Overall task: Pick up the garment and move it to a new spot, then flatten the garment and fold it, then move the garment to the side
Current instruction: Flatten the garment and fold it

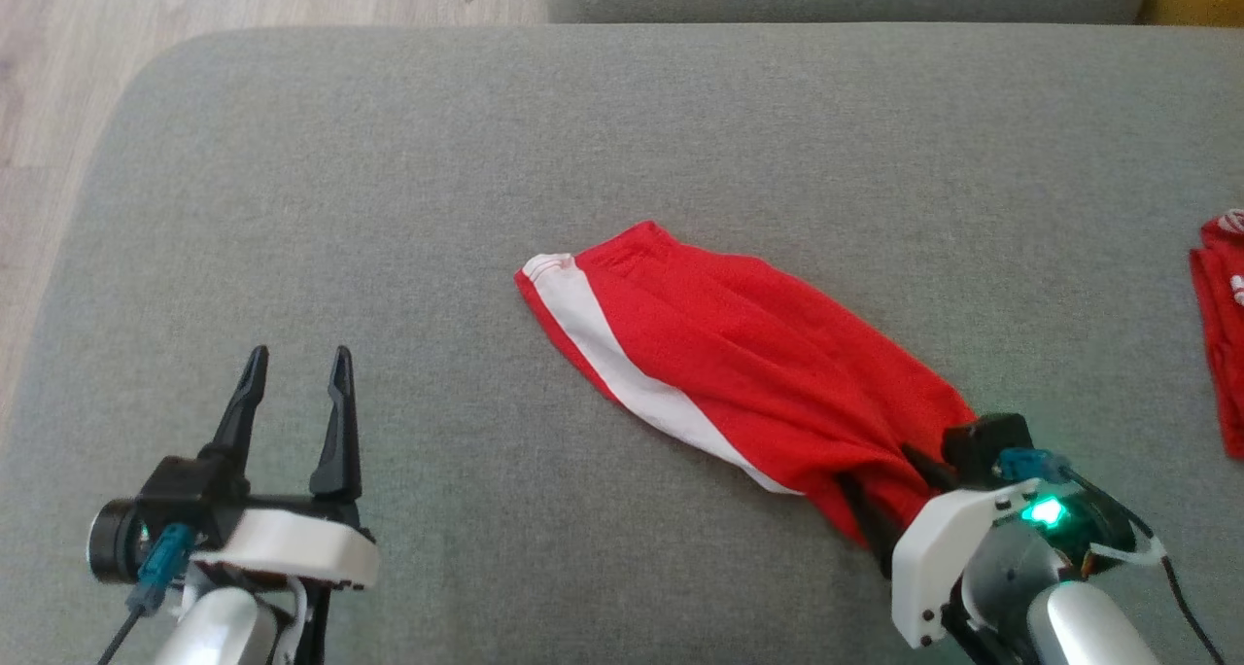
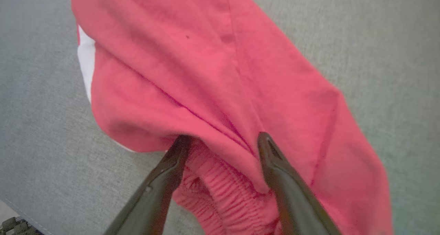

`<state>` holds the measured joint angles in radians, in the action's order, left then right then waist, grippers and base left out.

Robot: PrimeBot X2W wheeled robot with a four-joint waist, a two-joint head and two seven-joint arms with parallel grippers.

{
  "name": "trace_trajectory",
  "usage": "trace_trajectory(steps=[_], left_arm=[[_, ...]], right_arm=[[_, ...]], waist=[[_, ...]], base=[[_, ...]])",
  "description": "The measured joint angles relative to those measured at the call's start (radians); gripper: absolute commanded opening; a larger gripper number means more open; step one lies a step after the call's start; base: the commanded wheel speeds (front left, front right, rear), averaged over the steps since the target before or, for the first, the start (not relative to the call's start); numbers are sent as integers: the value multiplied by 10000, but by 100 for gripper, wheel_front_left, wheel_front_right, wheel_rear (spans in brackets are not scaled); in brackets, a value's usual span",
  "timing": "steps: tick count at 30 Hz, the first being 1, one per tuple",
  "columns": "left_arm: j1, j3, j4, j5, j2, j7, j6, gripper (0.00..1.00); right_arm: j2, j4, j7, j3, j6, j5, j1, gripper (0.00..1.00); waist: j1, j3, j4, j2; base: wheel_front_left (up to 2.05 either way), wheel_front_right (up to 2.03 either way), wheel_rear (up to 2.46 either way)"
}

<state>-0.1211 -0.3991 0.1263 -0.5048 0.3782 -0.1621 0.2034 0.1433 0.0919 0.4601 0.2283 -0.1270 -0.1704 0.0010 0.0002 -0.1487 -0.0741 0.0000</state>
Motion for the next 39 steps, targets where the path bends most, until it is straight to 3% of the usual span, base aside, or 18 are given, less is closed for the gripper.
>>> trace_trajectory(steps=[1,2,3,7,13,21,27,39], left_arm=[[-12,-13,23,0,-33,-69,-10,100],[-24,-21,50,0,-65,-77,-10,100],[-47,-36,104,0,-86,-79,-12,100],[-164,-88,278,0,-107,-165,-17,100],[-173,-100,360,-42,-109,-199,-13,100],[-178,-134,324,-77,-109,-199,-12,100],[-588,-228,320,-77,-136,-198,-104,100],[-1640,-566,685,-44,-566,-393,-401,100]], right_arm=[[12,88,130,13,0,-92,0,100],[46,117,253,75,0,-142,-1,59],[69,92,255,119,0,-205,-1,0],[228,-322,343,270,0,-441,4,0],[560,-2173,920,456,0,-943,161,0],[403,-3427,1877,-217,0,-1223,266,0],[-21,-2635,2385,-961,0,-1496,-749,0],[42,516,2163,-2092,0,-2004,-3504,0]], waist=[[-1,-19,-24,0],[-1,-33,-45,0],[0,-38,-61,0],[-2,7,-72,0],[-2,146,58,0],[-3,63,166,0],[-2,-377,-31,0],[0,-1509,-721,0]], base=[[0,0,0],[0,0,0],[0,0,0],[0,0,0],[0,0,0],[0,0,0],[0,0,0],[0,0,0]])
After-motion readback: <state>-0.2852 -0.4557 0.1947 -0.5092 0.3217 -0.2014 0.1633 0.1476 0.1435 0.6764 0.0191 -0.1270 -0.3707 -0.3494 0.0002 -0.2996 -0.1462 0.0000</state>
